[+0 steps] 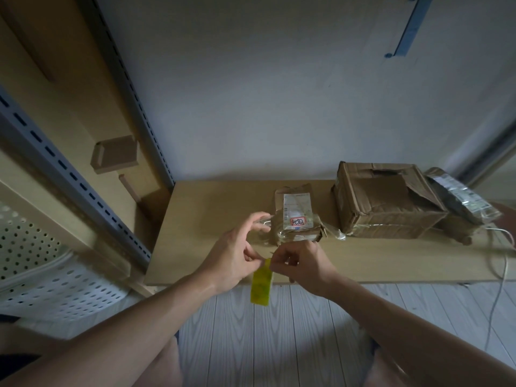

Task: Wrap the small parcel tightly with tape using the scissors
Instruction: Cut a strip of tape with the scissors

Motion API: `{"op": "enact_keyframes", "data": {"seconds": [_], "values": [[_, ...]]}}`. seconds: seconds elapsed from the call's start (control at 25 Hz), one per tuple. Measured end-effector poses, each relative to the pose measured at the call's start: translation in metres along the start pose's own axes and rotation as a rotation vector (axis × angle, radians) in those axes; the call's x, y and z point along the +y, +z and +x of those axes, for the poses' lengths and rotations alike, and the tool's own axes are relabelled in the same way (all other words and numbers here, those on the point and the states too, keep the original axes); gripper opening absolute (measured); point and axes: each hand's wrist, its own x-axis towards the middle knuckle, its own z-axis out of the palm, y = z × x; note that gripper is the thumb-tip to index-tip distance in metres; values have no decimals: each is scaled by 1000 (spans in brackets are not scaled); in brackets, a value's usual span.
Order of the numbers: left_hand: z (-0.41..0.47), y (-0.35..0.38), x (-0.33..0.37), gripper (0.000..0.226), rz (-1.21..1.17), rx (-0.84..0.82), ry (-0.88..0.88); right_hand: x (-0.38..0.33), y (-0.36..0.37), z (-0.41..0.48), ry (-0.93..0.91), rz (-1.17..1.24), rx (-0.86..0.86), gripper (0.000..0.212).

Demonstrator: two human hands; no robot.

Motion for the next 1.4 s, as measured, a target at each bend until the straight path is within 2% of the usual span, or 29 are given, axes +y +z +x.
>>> {"op": "enact_keyframes", "data": {"seconds": [0.2,0.36,0.64,0.8,1.08,1.2,1.4], "values": [[-9,2,-4,88,-25,-18,-37,0,8,-6,-33,-79,-47,23],[-19,11,-11,87,-41,-46,-68,8,14,-14,-30,-53,-90,16],[-30,30,-25,88,-88,-36,-110,19,33,-30,175,175,-97,25],[-29,38,-32,91,-122,-15,-145,27,43,-28,131,11,-93,9],[-23,42,-30,77,-62,-3,-152,41,53,-14,105,-98,-74,10],[-19,43,-33,75,17,20,-167,42,56,-7,97,-93,-98,10],[-18,46,-35,74,17,7,-188,49,57,-1,104,-102,-167,9]]}}
